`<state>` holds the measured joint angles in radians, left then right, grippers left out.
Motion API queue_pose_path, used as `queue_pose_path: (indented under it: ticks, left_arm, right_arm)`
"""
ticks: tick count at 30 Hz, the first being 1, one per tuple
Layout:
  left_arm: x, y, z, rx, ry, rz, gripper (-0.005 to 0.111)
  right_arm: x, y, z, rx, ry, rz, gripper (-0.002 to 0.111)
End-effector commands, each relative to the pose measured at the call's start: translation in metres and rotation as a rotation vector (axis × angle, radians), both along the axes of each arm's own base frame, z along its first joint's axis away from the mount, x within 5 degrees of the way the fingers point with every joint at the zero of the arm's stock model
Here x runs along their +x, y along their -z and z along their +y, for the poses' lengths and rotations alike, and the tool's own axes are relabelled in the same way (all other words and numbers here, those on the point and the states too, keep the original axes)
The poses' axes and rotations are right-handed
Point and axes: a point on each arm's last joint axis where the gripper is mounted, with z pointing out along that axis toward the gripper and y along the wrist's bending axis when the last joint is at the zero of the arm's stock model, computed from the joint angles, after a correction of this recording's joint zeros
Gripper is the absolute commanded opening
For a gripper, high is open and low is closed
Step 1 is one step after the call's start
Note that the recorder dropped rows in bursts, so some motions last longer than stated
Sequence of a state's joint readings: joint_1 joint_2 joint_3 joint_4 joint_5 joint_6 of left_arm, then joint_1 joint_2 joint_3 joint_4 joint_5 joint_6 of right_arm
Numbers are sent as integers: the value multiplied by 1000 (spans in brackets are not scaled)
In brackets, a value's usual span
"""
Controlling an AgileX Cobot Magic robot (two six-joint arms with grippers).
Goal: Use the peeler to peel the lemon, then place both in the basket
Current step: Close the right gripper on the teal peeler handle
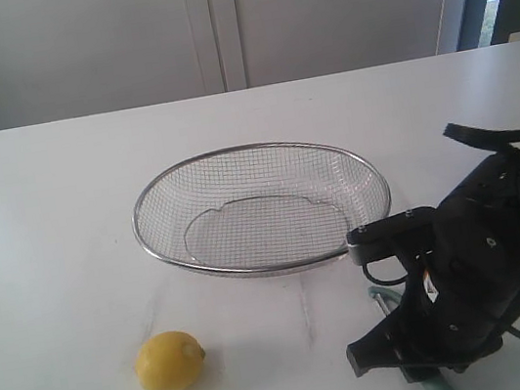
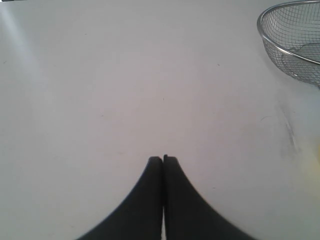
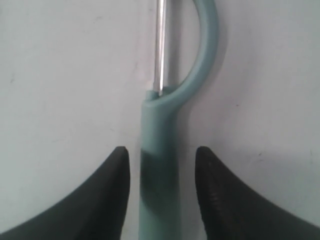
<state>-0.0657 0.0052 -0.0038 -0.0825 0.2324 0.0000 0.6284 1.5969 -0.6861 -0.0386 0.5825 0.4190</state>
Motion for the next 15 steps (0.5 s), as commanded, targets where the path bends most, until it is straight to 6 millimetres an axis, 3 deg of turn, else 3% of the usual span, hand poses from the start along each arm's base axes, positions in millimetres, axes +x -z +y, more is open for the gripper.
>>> queue_pose_path:
  ticks: [1, 15]
  left_arm:
    - [0, 1, 0, -6, -4, 0, 0]
    - [0, 1, 0, -6, -4, 0, 0]
  right_arm:
    - [1, 0, 0, 3, -1, -9, 40]
    - [3, 0, 3, 29, 0, -38, 40]
